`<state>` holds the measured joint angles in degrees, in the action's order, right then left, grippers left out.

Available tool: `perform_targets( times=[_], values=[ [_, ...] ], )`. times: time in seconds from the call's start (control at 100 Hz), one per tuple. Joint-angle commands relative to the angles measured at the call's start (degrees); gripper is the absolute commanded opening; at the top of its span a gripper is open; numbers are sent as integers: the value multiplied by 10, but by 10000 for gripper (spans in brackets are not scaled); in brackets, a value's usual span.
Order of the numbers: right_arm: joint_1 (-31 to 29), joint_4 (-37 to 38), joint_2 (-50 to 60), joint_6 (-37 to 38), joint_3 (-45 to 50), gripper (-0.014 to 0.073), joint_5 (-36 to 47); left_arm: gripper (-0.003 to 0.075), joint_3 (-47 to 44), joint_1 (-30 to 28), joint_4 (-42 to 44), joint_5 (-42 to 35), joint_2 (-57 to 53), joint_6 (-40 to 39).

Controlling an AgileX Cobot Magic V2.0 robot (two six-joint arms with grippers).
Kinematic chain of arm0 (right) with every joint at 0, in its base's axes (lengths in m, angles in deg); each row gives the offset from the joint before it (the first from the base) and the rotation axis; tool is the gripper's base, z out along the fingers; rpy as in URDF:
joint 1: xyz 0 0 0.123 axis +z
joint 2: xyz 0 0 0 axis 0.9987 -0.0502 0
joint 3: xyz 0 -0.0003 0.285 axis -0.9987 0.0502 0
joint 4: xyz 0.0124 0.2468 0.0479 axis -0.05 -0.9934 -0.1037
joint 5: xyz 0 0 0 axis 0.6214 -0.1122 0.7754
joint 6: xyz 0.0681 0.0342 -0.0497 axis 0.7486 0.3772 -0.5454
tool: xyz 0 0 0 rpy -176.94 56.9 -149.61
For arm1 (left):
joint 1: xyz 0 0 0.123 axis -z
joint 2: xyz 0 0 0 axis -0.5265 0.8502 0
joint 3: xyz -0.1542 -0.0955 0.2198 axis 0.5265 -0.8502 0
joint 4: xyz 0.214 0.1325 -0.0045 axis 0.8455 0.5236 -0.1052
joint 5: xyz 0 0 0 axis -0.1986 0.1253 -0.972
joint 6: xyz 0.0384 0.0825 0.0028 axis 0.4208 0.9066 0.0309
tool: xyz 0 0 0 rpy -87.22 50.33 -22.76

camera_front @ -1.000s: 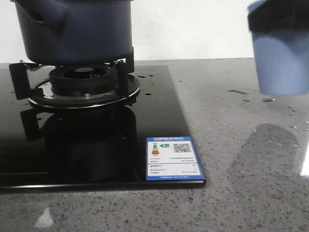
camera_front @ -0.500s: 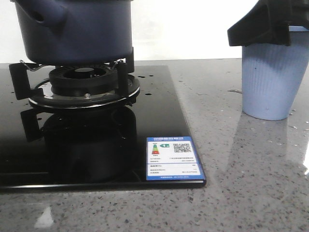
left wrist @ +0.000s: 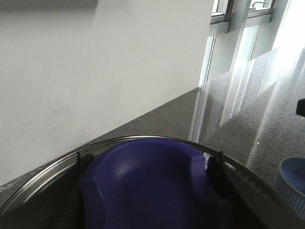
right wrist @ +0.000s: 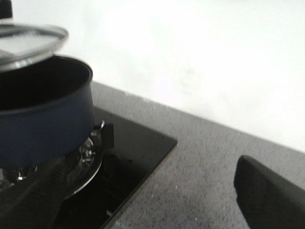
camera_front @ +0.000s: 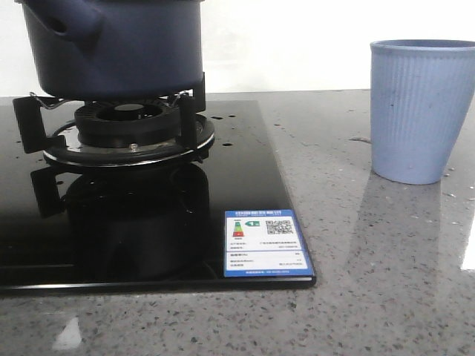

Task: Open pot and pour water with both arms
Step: 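Lower the lid onto the saucepan with the left gripper and release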

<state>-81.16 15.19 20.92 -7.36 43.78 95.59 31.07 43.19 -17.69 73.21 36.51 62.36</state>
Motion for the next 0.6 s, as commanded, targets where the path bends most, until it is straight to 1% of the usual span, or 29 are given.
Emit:
perform_targets(
  times=[0.0,0.05,0.08,0.1,0.11,0.12,0.13,0.15,0.16,0.17,0.18,0.19,0.2,0.22,0.23,0.24,0.25,0.4,0.59],
  values=[
    [-2,-12,32,-4,-23,617,19,283,24,4,-35,15,-14,1],
    [-2,-12,46,-4,-23,558,19,283,24,4,-29,10,-13,1],
    [-2,-12,54,-1,-23,505,21,283,24,4,-27,8,-12,1],
    [-2,-12,61,3,-23,454,21,283,24,4,-26,5,-11,1],
    [-2,-12,66,4,-23,416,22,283,24,4,-24,4,-10,1],
    [-2,-12,68,6,-23,395,24,283,24,4,-23,4,-9,1],
    [-2,-12,71,7,-23,352,24,283,24,4,-23,4,-9,1],
    [-2,-11,78,11,-23,305,26,283,24,4,-23,4,-7,1],
    [-2,-9,83,12,-23,256,28,283,24,4,-23,4,-6,1],
    [-2,-7,86,13,-23,232,29,283,24,4,-21,3,-6,1],
    [-2,-6,91,13,-23,181,31,283,24,4,-21,3,-4,1],
    [-2,-3,94,13,-23,155,32,283,24,4,-21,3,-4,1],
    [-2,-3,96,15,-23,103,35,283,24,4,-21,3,-2,1],
    [-2,-2,104,16,-23,52,37,283,24,4,-20,3,-1,1],
    [-2,-2,109,16,-23,1,39,283,24,4,-20,2,-1,1],
    [-2,-1,112,16,-23,-22,39,283,24,4,-19,2,0,1],
    [-2,-1,117,16,-23,-70,43,283,24,4,-19,1,2,1],
    [-2,1,166,31,-23,-68,52,283,24,4,-12,-30,9,1],
    [-2,2,213,36,-23,-68,52,283,24,4,-12,-29,29,1]
  ],
)
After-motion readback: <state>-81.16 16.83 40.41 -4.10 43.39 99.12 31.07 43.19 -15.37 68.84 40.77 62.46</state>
